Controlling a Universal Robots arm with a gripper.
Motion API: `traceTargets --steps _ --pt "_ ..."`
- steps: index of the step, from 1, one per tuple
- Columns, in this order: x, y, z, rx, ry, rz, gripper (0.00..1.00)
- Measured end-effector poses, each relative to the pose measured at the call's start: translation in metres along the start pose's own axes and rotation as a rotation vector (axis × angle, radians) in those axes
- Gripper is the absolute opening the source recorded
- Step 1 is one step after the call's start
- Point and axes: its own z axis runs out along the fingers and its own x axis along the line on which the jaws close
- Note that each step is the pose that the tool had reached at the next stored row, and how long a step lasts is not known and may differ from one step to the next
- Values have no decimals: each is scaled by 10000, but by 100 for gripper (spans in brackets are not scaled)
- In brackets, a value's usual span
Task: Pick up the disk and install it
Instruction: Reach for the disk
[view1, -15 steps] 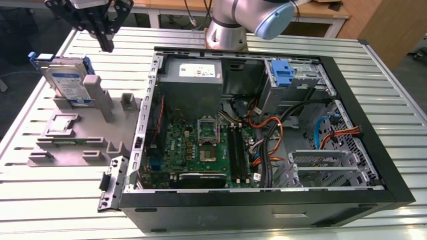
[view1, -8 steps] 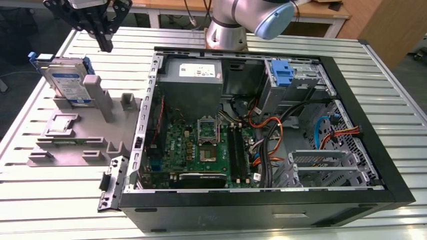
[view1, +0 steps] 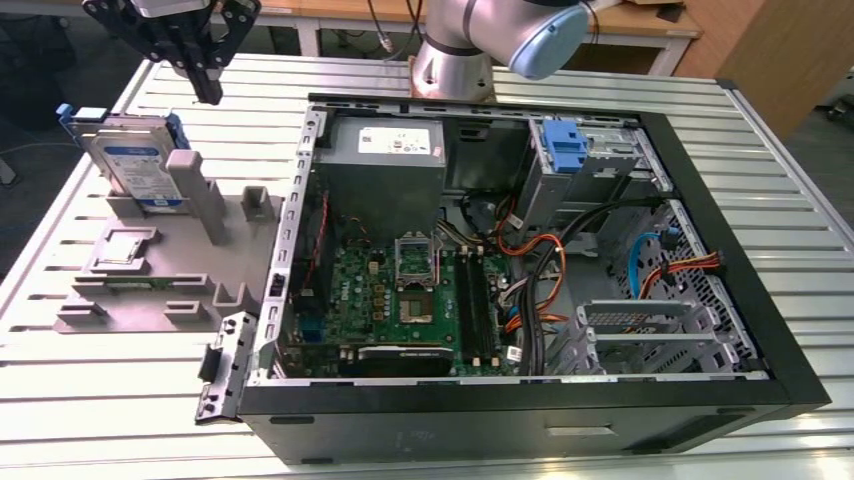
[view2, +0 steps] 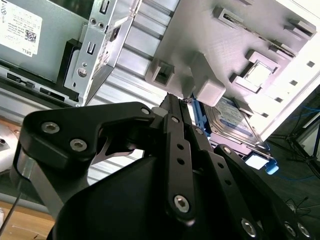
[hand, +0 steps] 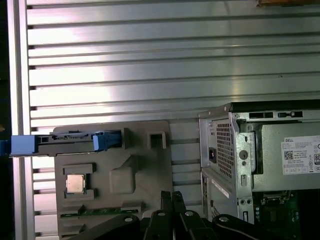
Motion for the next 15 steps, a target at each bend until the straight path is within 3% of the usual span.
traceTargets --steps 15 --pt "60 -5 0 1 1 0 15"
